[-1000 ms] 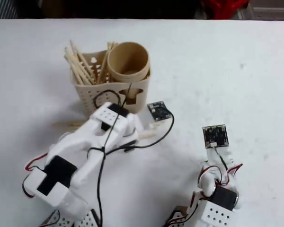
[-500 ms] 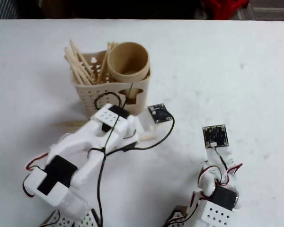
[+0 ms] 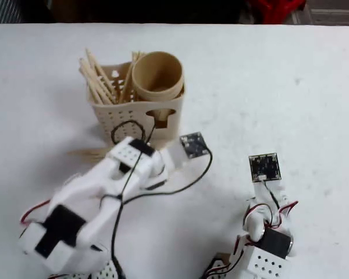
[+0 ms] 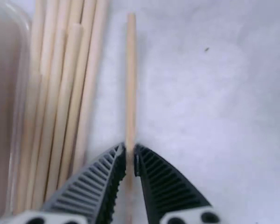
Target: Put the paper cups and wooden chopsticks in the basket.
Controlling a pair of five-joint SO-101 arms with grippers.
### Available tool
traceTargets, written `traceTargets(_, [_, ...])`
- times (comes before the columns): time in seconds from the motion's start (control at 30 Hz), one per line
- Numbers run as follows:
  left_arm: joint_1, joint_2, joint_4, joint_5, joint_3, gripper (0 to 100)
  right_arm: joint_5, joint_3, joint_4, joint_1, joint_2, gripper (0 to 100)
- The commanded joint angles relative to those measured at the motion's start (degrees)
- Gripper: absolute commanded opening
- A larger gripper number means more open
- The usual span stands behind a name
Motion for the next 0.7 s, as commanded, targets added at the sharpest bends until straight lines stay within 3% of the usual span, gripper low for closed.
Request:
traceTargets(0.0, [1.71,-12.26,-2.37,0.00,5.27,3,-0.62,0.35,-0.84,-0.31,-0.48,1.8])
traceTargets(0.3, [1.45,-38.73,9.49,0.00,6.42,2,-0.62,0.35,-0.84,-0.31,-0.48,1.8])
traceTargets(0.47, [1.36,-54.11,16.97,0.26,-0.79,2,-0.62,0.35,-0.84,-0.31,-0.48,1.8])
traceTargets(0.67, [1.27,-63.08,20.48,9.32,-13.71,2,-0.62,0.35,-0.84,-0.31,-0.48,1.8])
